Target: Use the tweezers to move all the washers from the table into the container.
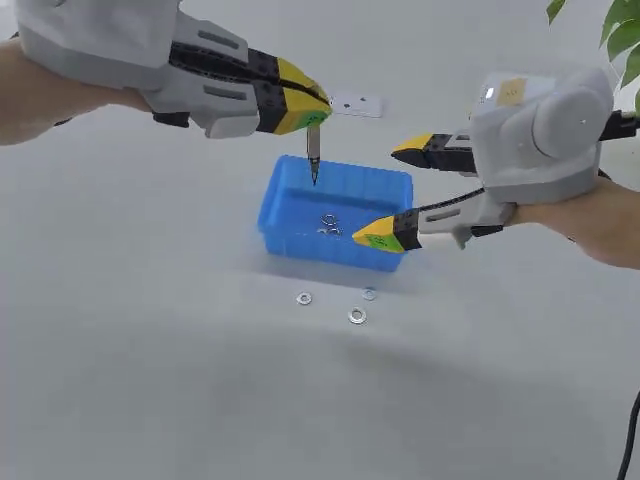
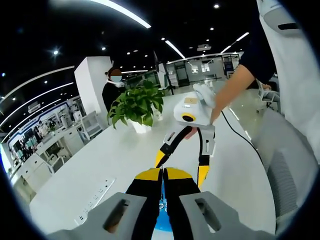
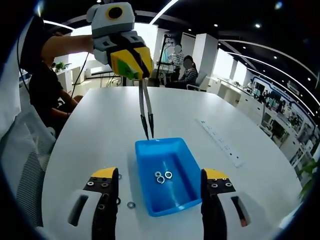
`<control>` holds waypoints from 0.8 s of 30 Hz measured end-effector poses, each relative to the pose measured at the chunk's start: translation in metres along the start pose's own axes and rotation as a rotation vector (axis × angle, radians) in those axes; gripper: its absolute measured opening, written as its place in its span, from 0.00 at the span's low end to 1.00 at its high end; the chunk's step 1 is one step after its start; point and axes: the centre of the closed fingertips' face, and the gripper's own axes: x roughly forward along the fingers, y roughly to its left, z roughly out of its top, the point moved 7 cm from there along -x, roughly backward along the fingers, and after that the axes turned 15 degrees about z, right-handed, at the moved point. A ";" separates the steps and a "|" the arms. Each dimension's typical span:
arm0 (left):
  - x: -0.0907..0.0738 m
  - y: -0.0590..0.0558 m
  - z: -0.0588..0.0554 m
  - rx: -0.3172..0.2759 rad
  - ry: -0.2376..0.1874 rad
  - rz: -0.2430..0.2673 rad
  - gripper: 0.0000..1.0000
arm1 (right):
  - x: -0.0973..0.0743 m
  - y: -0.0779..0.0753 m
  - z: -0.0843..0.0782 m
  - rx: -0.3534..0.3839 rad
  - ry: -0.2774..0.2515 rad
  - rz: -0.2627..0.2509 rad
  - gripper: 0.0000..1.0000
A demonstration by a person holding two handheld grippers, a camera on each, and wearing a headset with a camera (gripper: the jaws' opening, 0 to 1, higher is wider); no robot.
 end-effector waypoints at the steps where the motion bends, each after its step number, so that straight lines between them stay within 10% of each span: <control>1: -0.003 -0.004 0.000 -0.004 0.000 0.004 0.05 | -0.002 0.002 0.002 0.004 -0.016 -0.004 0.68; 24: -0.023 -0.065 -0.035 -0.042 0.073 0.021 0.05 | -0.024 0.037 -0.024 0.049 -0.059 0.046 0.84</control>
